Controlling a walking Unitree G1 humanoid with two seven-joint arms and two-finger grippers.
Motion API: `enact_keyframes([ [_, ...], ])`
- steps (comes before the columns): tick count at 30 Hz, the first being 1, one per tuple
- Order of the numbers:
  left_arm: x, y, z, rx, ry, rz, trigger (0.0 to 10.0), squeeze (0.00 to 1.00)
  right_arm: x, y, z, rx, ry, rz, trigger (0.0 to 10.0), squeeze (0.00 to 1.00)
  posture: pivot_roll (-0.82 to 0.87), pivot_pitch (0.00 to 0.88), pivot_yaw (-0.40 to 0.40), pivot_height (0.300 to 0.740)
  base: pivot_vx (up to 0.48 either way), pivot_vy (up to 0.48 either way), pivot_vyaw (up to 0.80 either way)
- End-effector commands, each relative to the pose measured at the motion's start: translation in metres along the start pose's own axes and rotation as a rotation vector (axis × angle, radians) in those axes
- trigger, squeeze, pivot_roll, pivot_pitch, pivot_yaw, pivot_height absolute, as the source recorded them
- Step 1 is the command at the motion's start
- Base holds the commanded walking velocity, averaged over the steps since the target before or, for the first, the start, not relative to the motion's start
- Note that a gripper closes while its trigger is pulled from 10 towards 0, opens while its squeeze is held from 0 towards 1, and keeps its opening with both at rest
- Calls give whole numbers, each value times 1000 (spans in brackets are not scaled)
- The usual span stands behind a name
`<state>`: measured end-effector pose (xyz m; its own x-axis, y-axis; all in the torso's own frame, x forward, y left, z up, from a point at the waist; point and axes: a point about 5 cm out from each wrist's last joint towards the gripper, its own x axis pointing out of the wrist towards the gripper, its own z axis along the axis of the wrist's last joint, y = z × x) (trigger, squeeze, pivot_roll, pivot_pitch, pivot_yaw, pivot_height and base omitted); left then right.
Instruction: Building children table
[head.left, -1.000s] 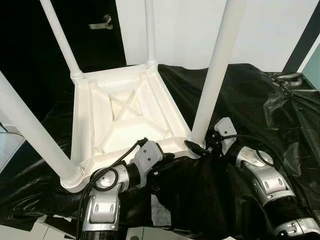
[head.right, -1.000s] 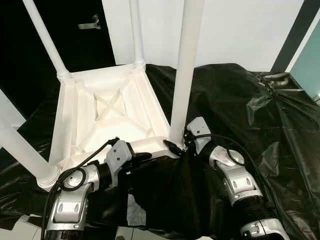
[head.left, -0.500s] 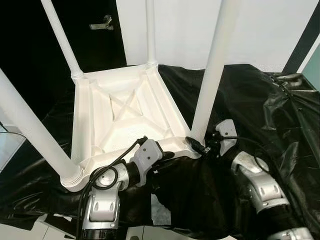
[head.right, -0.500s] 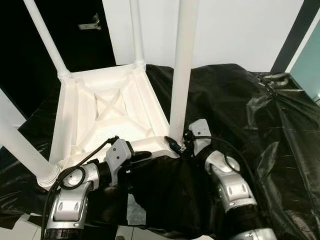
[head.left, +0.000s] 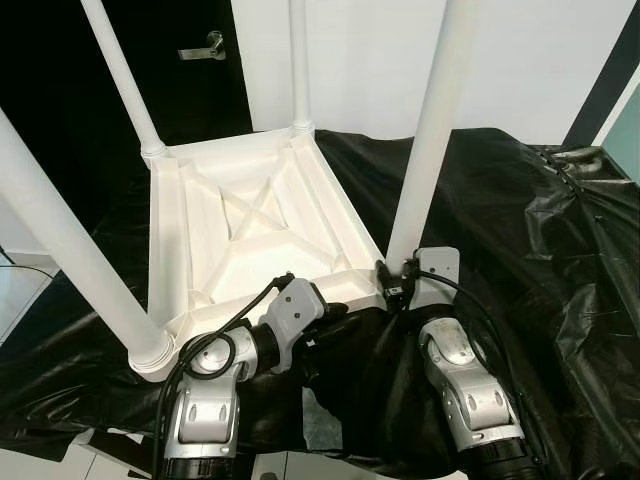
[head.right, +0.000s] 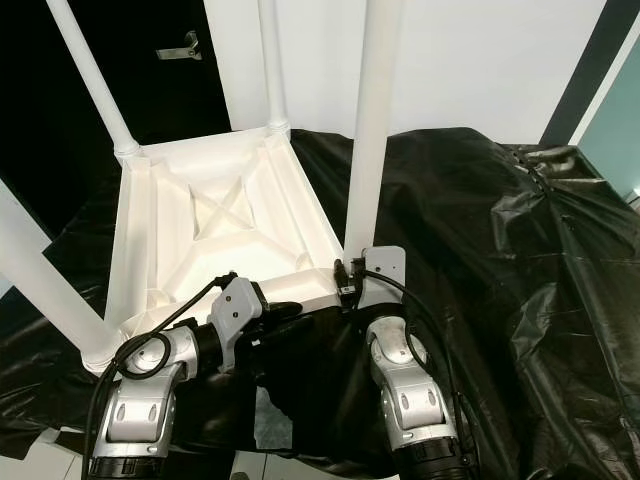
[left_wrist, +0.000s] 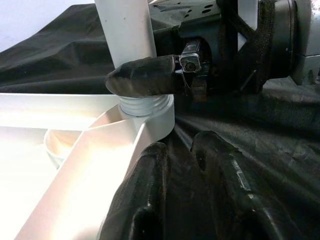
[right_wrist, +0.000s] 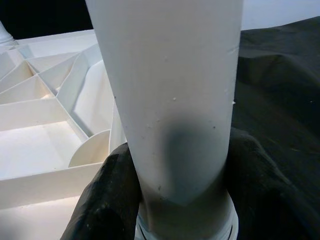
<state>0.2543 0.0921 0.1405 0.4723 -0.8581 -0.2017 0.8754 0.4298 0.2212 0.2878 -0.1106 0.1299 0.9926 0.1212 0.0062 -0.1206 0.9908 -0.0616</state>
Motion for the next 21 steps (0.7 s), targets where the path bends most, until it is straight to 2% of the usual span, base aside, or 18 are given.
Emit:
enact_keyframes([
  [1,2,12,0,-10,0,279,10000,0,-2,-5,0,-10,6,-14,10000,0,43,0,7,740,0,0,0],
  [11,2,13,-1,-7,1,280,10000,0,-3,-5,2,-5,16,-44,10000,0,45,0,1,740,0,0,0],
  [12,2,12,-1,-8,0,276,10000,0,-3,-7,3,-4,8,-41,10000,765,45,0,0,740,0,0,0],
  [13,2,12,-1,-8,0,276,10000,0,-3,-7,3,-4,8,-41,10000,765,45,0,0,740,0,0,0],
  [14,3,11,-1,-7,0,272,10000,0,-4,-10,5,-5,-6,-31,10000,1000,44,0,1,740,0,0,0],
  [21,3,11,0,-4,-1,269,10000,0,-10,-24,11,-12,-51,64,10000,1000,44,0,0,740,0,0,0],
])
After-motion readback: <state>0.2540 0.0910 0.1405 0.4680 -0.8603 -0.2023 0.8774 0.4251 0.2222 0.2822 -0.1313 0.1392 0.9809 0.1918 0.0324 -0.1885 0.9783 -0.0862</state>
